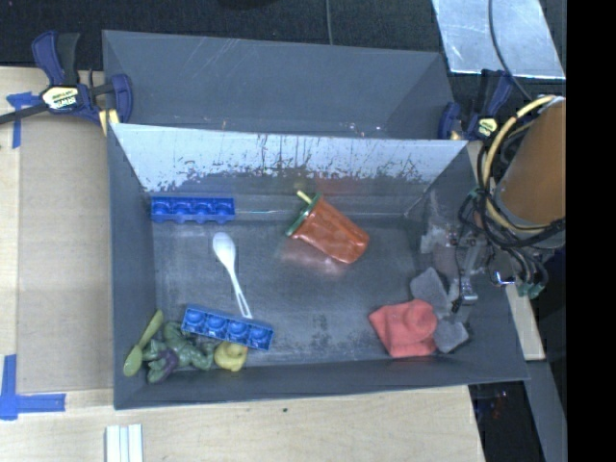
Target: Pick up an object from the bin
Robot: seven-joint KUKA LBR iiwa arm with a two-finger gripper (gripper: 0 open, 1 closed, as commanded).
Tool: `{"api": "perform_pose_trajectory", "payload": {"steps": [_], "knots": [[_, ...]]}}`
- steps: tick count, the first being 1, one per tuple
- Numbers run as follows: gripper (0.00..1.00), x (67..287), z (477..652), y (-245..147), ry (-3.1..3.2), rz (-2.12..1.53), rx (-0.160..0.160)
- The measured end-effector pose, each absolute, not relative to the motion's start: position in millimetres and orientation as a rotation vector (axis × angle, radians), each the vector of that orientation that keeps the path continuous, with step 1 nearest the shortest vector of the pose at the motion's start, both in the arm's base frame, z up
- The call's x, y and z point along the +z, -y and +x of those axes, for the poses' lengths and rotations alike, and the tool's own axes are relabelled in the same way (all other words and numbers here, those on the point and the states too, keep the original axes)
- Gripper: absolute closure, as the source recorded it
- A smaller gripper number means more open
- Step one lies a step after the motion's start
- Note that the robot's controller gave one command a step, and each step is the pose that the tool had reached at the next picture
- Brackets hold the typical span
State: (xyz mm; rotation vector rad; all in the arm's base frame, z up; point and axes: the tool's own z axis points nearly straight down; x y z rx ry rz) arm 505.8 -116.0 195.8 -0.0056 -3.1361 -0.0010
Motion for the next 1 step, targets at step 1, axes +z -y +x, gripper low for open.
{"api": "perform_pose_trajectory", "payload": {"steps": [1], "knots": [[0.00, 200.5, 507.4, 115.3, 3.145, -0.001, 0.001]]}}
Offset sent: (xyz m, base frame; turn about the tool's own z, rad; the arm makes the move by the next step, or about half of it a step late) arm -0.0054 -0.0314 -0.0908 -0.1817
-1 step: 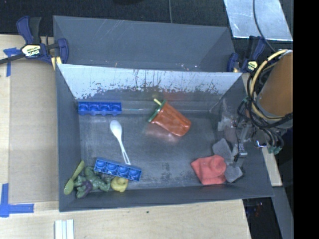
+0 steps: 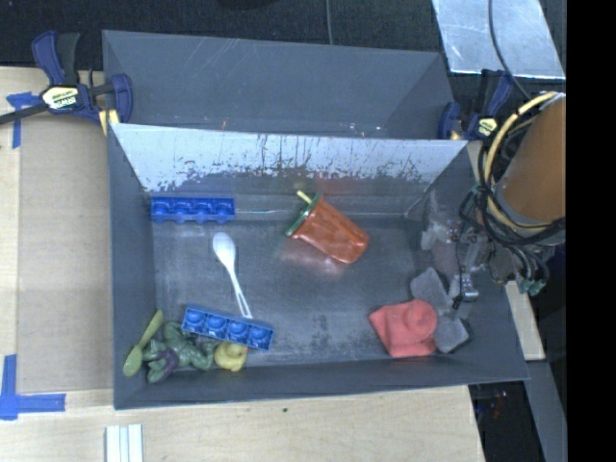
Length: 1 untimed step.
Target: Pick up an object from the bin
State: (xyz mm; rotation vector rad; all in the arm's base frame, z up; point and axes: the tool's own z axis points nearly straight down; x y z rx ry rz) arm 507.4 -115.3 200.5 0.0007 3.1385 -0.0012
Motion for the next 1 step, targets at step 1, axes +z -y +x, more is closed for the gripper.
{"api": "perform_pose_trajectory", "payload": {"steps": [1], "knots": [[0.00, 156.1, 505.5, 130.7, -3.132, -0.136, -0.003]]}}
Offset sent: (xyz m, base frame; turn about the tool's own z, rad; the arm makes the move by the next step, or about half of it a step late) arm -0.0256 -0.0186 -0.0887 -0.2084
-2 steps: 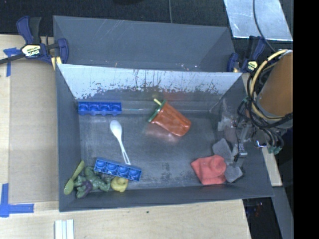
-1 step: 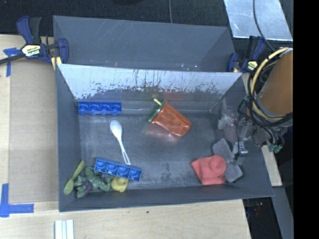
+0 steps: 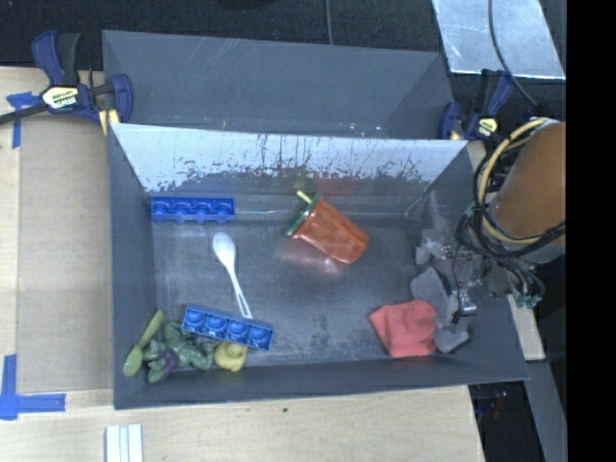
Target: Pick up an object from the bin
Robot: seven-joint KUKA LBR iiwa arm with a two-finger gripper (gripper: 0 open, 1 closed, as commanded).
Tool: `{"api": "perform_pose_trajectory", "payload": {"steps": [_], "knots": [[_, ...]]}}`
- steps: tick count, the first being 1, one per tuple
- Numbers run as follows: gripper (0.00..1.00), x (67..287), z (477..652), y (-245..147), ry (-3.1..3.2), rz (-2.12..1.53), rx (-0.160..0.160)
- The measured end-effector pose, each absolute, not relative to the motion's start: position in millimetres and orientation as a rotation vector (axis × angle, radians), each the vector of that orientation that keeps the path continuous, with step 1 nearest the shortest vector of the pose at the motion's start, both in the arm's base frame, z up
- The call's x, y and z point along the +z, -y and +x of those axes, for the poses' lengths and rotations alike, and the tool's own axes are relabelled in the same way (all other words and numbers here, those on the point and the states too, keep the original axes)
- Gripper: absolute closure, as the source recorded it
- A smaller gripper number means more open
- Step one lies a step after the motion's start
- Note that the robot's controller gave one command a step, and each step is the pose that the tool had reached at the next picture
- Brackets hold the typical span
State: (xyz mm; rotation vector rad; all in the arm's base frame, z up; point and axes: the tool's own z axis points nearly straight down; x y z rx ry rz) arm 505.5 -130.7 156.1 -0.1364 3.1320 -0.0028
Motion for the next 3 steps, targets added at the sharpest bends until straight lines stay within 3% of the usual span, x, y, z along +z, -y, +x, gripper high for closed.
{"api": "perform_pose_trajectory", "payload": {"steps": [1, 2, 3], "knots": [[0.00, 109.8, 481.2, 134.2, -3.119, -0.325, -0.002], [0.00, 75.5, 484.4, 134.4, -3.111, -0.371, -0.006], [1.00, 70.6, 493.7, 134.1, -3.131, 0.024, -0.003]]}}
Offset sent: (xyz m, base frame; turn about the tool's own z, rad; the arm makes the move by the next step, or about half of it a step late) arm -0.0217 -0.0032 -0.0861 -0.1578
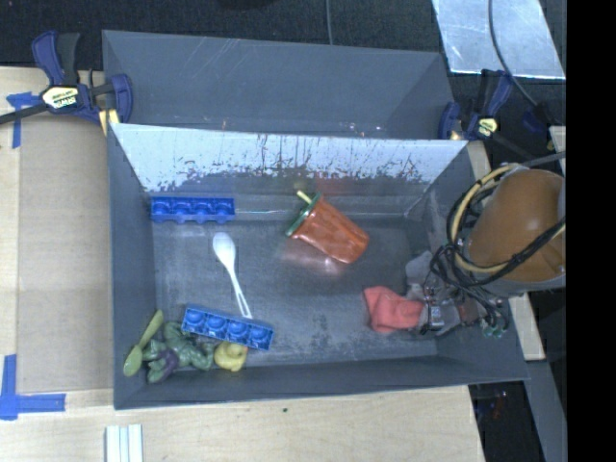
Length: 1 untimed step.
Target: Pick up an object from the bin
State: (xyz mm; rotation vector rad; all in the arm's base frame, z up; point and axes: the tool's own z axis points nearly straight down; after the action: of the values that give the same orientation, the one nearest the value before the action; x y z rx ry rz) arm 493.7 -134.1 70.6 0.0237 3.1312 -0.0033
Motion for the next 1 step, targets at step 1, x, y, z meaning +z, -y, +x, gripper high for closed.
{"api": "perform_pose_trajectory", "payload": {"steps": [1], "knots": [[1.00, 70.6, 493.8, 134.0, -3.131, 0.023, -0.003]]}}
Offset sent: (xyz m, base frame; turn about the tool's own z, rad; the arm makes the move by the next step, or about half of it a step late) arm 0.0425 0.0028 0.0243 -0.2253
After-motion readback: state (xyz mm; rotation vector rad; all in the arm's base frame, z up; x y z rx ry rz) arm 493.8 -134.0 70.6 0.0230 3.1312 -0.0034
